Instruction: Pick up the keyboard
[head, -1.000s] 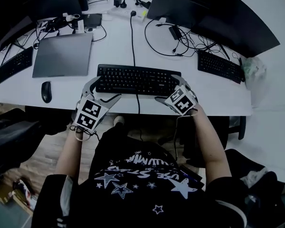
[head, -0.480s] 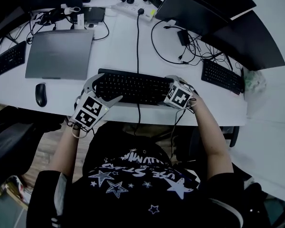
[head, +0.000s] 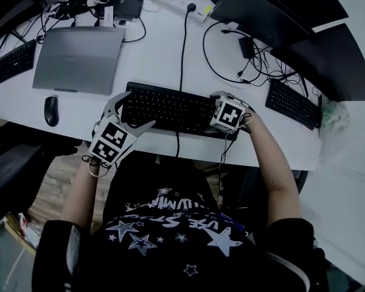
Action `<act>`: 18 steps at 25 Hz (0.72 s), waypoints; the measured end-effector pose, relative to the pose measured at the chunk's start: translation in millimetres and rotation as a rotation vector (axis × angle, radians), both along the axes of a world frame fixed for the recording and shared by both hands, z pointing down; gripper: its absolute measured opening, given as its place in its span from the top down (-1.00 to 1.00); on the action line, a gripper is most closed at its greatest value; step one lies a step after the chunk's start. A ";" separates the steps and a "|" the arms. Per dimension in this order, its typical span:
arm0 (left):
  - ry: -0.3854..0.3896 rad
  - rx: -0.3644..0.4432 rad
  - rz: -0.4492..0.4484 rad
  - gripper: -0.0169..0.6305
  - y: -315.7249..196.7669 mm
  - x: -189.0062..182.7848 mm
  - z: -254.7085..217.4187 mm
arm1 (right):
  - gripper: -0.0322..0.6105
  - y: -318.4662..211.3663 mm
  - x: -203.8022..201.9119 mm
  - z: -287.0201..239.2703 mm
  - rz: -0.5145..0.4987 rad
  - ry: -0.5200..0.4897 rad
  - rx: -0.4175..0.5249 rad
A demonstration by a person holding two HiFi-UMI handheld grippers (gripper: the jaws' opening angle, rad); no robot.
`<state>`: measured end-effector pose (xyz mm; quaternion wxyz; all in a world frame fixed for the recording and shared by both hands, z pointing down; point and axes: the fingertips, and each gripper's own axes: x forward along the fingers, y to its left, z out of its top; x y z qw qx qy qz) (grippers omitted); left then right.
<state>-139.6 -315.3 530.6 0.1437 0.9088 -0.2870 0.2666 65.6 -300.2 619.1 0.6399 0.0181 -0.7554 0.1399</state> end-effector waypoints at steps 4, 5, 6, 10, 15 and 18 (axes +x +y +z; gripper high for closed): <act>-0.027 -0.012 -0.031 -0.36 6.9 7.3 0.3 | -0.78 7.5 10.8 41.6 -0.011 0.040 -0.071; -0.034 -0.016 -0.038 -0.36 8.4 9.9 1.0 | -0.79 8.8 10.2 52.4 -0.008 0.035 -0.071; -0.040 -0.018 -0.045 -0.36 9.5 12.9 1.4 | -0.80 7.5 9.7 59.4 -0.011 0.030 -0.060; -0.056 -0.015 -0.063 -0.36 8.1 27.1 -1.8 | -0.83 -0.2 17.4 57.6 -0.022 0.007 0.001; -0.098 0.010 -0.047 -0.36 8.4 41.5 -5.6 | -0.82 4.3 12.3 50.5 -0.020 -0.038 -0.006; -0.129 0.027 -0.026 -0.36 8.1 45.2 -5.3 | -0.81 -0.4 10.3 51.8 -0.032 -0.066 0.038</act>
